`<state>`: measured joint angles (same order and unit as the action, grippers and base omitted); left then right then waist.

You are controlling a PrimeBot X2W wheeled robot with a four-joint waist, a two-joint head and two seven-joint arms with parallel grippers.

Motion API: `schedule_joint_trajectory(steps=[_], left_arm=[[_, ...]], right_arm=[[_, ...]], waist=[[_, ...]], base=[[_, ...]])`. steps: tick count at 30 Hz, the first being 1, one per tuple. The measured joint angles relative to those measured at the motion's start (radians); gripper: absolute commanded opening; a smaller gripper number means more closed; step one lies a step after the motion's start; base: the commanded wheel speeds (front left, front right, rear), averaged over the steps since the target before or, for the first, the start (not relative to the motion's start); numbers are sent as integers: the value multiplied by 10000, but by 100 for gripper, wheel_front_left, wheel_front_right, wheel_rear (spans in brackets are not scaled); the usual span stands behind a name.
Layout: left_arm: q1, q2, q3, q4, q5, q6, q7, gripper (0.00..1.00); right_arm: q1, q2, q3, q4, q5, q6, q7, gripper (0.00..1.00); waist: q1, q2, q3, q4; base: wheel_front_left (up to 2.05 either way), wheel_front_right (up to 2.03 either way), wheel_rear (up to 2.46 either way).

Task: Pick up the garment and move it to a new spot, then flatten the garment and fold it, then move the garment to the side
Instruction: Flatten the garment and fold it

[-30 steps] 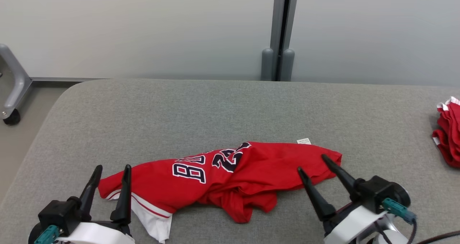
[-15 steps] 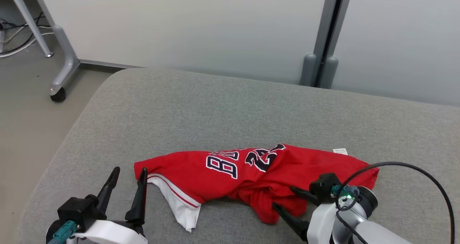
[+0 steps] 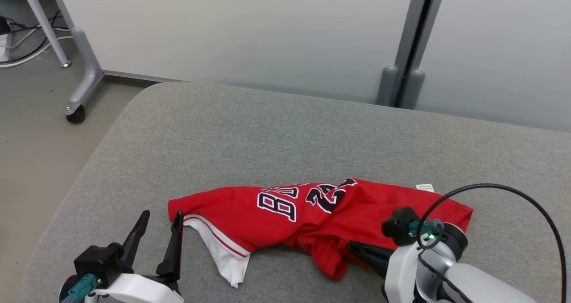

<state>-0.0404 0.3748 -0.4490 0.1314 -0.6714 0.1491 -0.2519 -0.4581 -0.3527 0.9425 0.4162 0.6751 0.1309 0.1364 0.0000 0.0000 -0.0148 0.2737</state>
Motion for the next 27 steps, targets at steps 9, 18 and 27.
schedule_joint_trajectory(steps=[9,18,27], left_arm=[[-27,-25,-48,69,13,-90,-38,100],[-235,-8,-96,155,31,-201,-40,100],[-555,-15,-238,238,102,-330,17,100]], right_arm=[[-74,-2011,337,-2433,1277,0,-59,0],[230,-4374,-560,-3822,2725,0,240,0],[384,-5216,-1707,-3590,3409,0,-4,0]], waist=[[0,0,64,-889],[0,0,407,-1442],[0,0,897,-1213]], base=[[0,0,0],[0,0,0],[0,0,0]])
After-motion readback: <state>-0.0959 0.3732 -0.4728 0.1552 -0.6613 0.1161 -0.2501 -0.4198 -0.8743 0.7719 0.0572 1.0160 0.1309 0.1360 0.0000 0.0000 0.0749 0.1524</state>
